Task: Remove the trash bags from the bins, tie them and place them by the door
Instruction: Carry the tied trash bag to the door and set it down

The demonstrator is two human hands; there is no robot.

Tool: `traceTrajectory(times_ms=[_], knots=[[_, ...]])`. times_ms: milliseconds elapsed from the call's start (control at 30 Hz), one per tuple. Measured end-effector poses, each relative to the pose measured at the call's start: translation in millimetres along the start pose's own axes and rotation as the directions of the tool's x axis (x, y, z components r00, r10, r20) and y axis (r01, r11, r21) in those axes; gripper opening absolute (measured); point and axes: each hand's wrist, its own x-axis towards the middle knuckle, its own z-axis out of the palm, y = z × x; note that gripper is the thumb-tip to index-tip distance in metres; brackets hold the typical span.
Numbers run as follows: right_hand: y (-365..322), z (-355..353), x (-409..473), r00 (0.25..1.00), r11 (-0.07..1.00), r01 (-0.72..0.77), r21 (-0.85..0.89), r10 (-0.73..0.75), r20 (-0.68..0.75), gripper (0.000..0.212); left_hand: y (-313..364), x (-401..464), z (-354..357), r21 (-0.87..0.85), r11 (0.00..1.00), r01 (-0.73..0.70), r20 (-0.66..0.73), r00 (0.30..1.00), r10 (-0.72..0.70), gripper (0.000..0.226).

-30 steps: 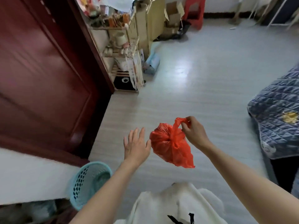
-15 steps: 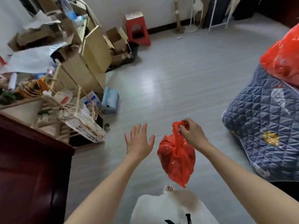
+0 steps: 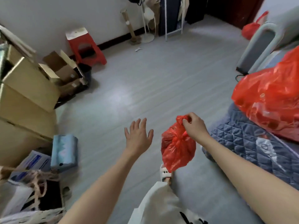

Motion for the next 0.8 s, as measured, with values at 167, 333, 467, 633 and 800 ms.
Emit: traceTrajectory(times_ms=[167,333,467,633,800], knots=[[-20.2,-41.7,164.0,0.992,0.994,-0.114,0.000,0.113,-0.051,0.020,70.4,173.2,-32.8,0.024,0.995,-0.093,0.022,0.995,0.093,0.060],[-30.2,-83.9,301.9,0.976,0.986,-0.165,0.027,0.167,-0.138,0.021,134.6,314.7,-58.7,0.032,0.980,-0.196,0.040,0.980,0.195,0.059],[-29.9,-113.0,423.1,0.963,0.982,-0.171,0.081,0.184,-0.196,0.024,187.3,429.0,-63.7,0.039,0.969,-0.245,0.028,0.969,0.244,0.059],[-23.4,-160.0,587.6,0.949,0.976,-0.198,0.089,0.213,-0.232,0.024,273.7,587.1,-70.1,0.040,0.967,-0.252,0.060,0.967,0.249,0.059],[-29.8,-227.9,732.4,0.927,0.967,-0.217,0.134,0.247,-0.282,0.023,364.0,739.1,-100.2,0.038,0.949,-0.314,0.057,0.948,0.312,0.058]])
